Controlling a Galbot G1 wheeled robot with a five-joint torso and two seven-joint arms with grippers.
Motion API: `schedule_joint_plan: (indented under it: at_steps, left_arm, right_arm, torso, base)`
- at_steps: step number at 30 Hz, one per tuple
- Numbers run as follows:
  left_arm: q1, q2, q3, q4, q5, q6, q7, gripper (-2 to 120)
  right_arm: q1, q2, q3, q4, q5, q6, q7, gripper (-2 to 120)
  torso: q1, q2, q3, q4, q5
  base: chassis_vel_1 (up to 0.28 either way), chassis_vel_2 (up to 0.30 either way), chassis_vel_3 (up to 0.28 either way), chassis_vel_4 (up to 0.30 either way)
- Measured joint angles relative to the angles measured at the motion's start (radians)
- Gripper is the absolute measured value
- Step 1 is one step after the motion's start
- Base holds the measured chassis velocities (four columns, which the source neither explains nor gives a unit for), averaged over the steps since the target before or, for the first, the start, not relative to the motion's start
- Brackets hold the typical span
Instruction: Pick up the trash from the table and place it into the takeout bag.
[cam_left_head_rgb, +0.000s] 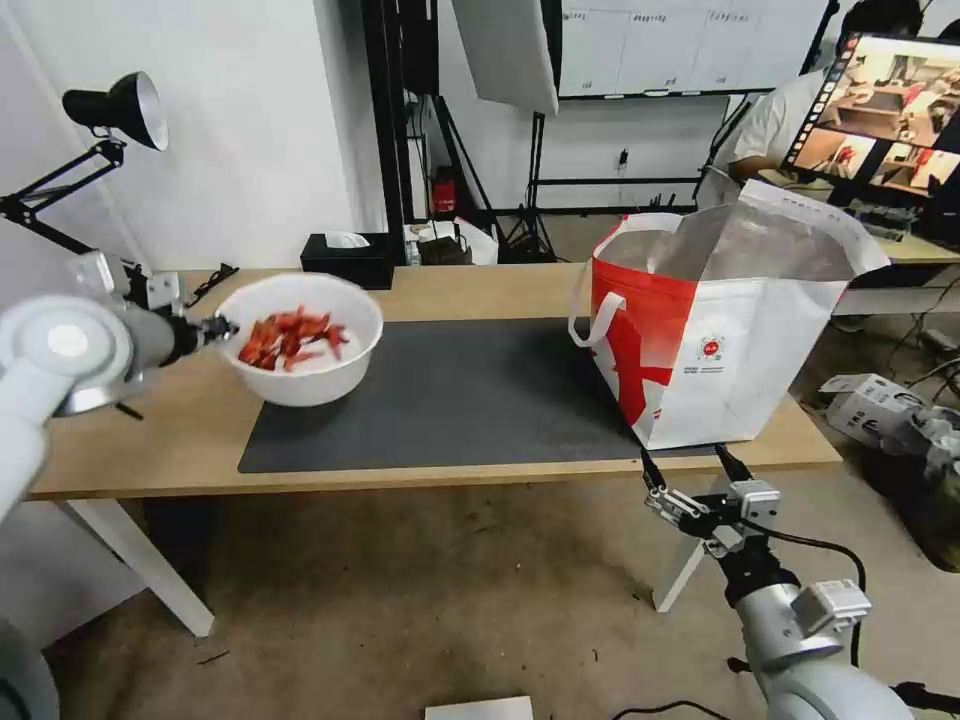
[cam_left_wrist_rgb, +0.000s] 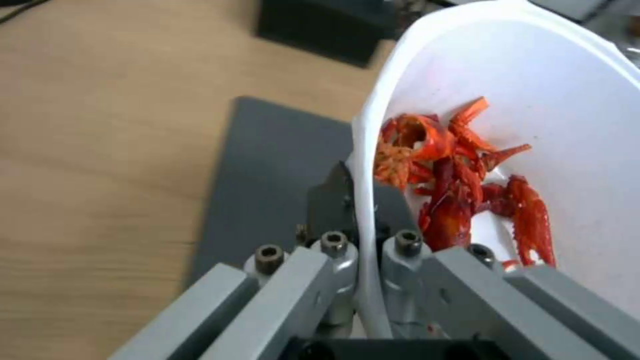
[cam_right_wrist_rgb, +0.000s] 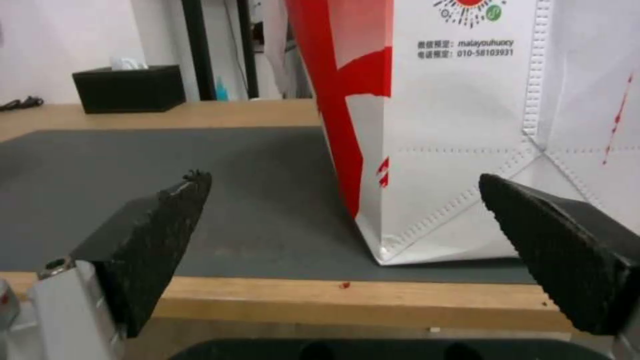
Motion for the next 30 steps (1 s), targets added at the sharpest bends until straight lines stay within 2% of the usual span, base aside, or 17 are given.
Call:
schedule_joint_plan:
  at_steps: [4, 6, 8, 9, 12, 13, 16, 17, 20, 21, 23, 27, 30]
  left_arm:
    - [-0.190, -0.059, 0.124, -0.059, -0.117, 0.000, -0.120, 0]
    - [-0.225, -0.075, 0.153, -0.060, -0.131, 0.000, -0.138, 0]
    - [-0.335, -0.138, 0.247, -0.043, -0.156, -0.001, -0.184, 0]
    - [-0.335, -0.138, 0.247, -0.043, -0.156, -0.001, -0.184, 0]
    - [-0.489, -0.256, 0.365, 0.014, -0.160, -0.003, -0.219, 0]
    - [-0.489, -0.256, 0.365, 0.014, -0.160, -0.003, -0.219, 0]
    - [-0.618, -0.405, 0.454, 0.100, -0.148, -0.012, -0.244, 0]
    - [-0.618, -0.405, 0.454, 0.100, -0.148, -0.012, -0.244, 0]
    - [-0.699, -0.537, 0.505, 0.204, -0.121, -0.016, -0.249, 0]
    - [-0.699, -0.537, 0.505, 0.204, -0.121, -0.016, -0.249, 0]
    - [-0.734, -0.605, 0.526, 0.274, -0.097, -0.016, -0.249, 0]
    - [-0.755, -0.657, 0.540, 0.331, -0.067, -0.016, -0.236, 0]
    - [-0.773, -0.733, 0.554, 0.414, 0.001, -0.016, -0.205, 0]
  right_arm:
    - [0.000, -0.013, -0.014, -0.001, 0.001, -0.013, 0.007, 100]
    - [0.000, -0.014, -0.017, -0.001, 0.001, -0.015, 0.007, 100]
    - [0.000, -0.016, -0.023, -0.001, 0.001, -0.020, 0.009, 100]
    - [0.000, -0.016, -0.023, -0.001, 0.001, -0.020, 0.009, 100]
    - [-0.005, -0.014, -0.026, -0.001, 0.000, -0.026, 0.011, 100]
    - [-0.005, -0.014, -0.026, -0.001, 0.000, -0.026, 0.011, 100]
    - [-0.007, -0.011, -0.026, 0.000, 0.000, -0.030, 0.011, 100]
    - [-0.007, -0.011, -0.026, 0.000, 0.000, -0.030, 0.011, 100]
    - [-0.005, -0.006, -0.026, 0.000, -0.001, -0.034, 0.011, 100]
    - [-0.005, -0.006, -0.026, 0.000, -0.001, -0.034, 0.011, 100]
    - [-0.005, -0.002, -0.028, 0.000, -0.002, -0.036, 0.011, 100]
    - [-0.004, 0.002, -0.032, -0.001, -0.004, -0.037, 0.011, 100]
    - [-0.004, 0.007, -0.040, -0.002, -0.006, -0.039, 0.011, 100]
  torso:
    - [0.000, 0.000, 0.000, 0.0000, 0.0003]
    - [0.000, 0.000, 0.000, -0.0001, 0.0003]
    - [0.000, 0.000, 0.000, 0.0000, 0.0000]
    - [0.000, 0.000, 0.000, 0.0000, 0.0000]
    - [0.000, 0.000, 0.000, -0.0003, 0.0003]
    - [0.000, 0.000, 0.000, -0.0003, 0.0003]
    - [0.000, 0.000, 0.000, -0.0004, 0.0003]
    - [0.000, 0.000, 0.000, -0.0004, 0.0003]
    - [0.000, 0.000, 0.000, -0.0004, 0.0005]
    - [0.000, 0.000, 0.000, -0.0004, 0.0005]
    - [0.000, 0.000, 0.000, -0.0002, 0.0001]
    - [0.000, 0.000, 0.000, -0.0001, 0.0000]
    - [0.000, 0.000, 0.000, -0.0002, 0.0001]
  base:
    - [0.000, 0.000, 0.000, 0.000]
    - [0.000, 0.000, 0.000, 0.000]
    - [0.000, 0.000, 0.000, 0.000]
    - [0.000, 0.000, 0.000, 0.000]
    - [0.000, 0.000, 0.000, 0.000]
    - [0.000, 0.000, 0.000, 0.000]
    - [0.000, 0.000, 0.000, 0.000]
    - [0.000, 0.000, 0.000, 0.000]
    - [0.000, 0.000, 0.000, 0.000]
    - [0.000, 0.000, 0.000, 0.000]
    - [0.000, 0.000, 0.000, 0.000]
    - [0.000, 0.000, 0.000, 0.000]
    - [0.000, 0.000, 0.000, 0.000]
